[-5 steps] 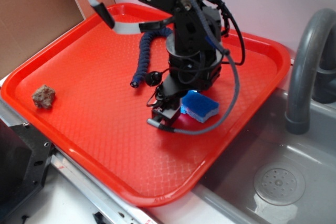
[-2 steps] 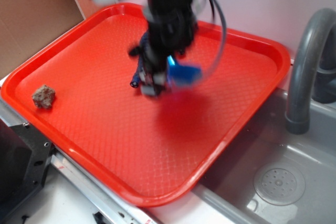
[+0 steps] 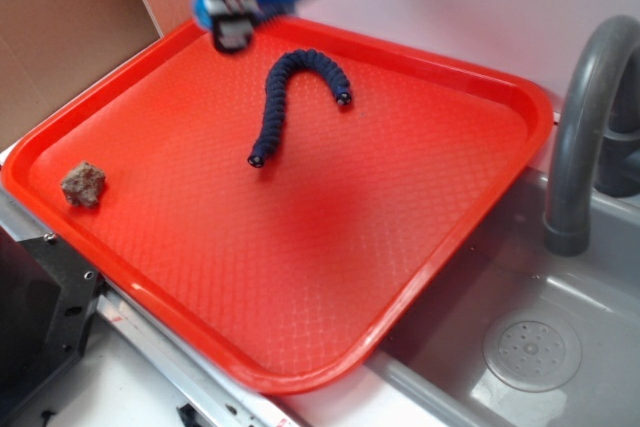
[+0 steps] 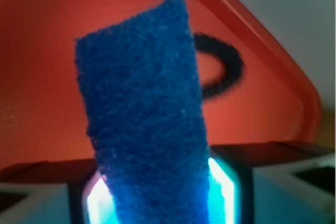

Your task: Grab the blue sponge.

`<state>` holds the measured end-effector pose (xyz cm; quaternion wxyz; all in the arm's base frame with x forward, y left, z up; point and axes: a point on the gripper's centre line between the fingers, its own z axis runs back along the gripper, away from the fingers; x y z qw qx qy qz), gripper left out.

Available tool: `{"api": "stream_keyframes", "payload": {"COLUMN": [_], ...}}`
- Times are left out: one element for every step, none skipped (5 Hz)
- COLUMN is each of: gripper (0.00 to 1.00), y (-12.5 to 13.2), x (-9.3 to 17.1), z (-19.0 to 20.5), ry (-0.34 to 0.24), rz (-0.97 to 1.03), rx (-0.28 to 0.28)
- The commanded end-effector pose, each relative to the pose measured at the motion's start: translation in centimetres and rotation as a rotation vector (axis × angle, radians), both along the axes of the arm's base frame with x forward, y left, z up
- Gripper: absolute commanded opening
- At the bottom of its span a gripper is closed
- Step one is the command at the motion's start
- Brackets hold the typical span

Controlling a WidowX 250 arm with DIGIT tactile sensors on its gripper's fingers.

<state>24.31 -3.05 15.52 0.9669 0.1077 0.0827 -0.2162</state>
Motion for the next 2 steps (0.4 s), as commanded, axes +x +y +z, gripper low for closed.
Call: {"api": "stream_keyframes", "payload": {"gripper": [0.0,0.0], "y": [-1.74,-1.97], "x": [-3.41,-3.19], "z": [4.19,3.42], "ry": [-0.112,-0.168], "rz": [0.288,0.244], "rx": [-0.064,-0.07]}}
